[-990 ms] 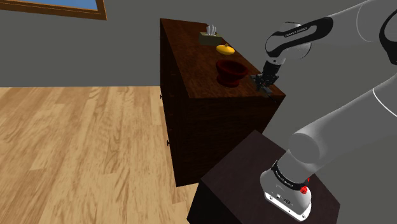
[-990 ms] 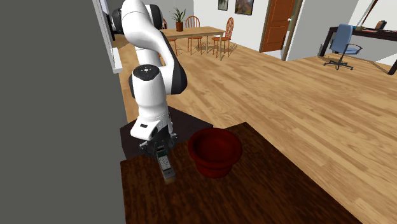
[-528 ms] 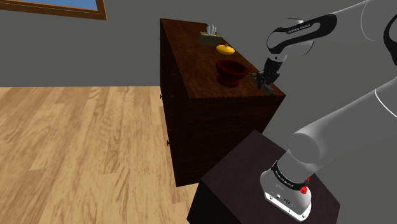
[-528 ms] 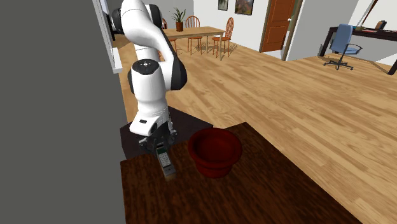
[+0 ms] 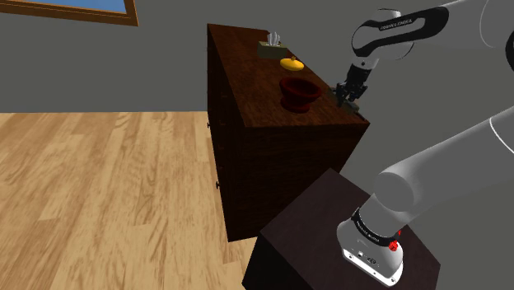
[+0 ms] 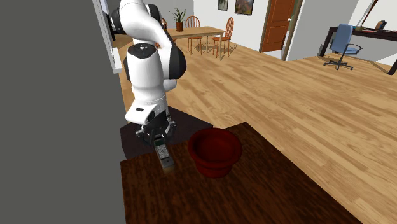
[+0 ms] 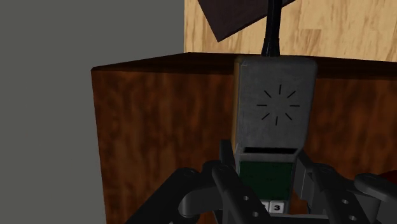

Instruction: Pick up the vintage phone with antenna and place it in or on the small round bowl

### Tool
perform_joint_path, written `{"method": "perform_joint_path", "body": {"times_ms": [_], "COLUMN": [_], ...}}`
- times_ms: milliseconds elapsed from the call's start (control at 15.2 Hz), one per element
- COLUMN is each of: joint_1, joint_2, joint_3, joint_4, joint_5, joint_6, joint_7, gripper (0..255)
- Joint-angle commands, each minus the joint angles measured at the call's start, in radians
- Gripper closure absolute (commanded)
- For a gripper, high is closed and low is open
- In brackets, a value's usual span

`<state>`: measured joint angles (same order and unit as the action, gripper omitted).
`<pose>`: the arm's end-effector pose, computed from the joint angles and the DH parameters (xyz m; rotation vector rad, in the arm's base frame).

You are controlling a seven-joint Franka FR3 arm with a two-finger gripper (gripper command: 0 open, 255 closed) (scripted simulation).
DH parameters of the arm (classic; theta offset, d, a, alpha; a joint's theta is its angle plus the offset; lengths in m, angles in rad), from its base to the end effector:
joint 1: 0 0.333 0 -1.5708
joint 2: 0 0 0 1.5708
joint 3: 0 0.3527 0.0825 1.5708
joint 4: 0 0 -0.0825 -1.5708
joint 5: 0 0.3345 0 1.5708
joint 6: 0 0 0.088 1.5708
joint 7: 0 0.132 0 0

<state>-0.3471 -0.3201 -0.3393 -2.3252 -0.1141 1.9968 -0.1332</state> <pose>0.2938 -0.2658 0.4870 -3.0385 0.7556 0.0319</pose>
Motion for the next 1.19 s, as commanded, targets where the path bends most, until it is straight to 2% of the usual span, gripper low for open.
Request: {"method": "perform_joint_path", "body": {"times_ms": [0, 1122], "joint_1": [0.001, 0.007], "joint_2": [-0.009, -0.037], "joint_3": [0.004, 0.024], "joint_4": [0.022, 0.227], "joint_5": [0.000, 0.006], "joint_6": [-0.031, -0.263], "joint_7": [0.003, 0.004], "gripper": [255, 255]}}
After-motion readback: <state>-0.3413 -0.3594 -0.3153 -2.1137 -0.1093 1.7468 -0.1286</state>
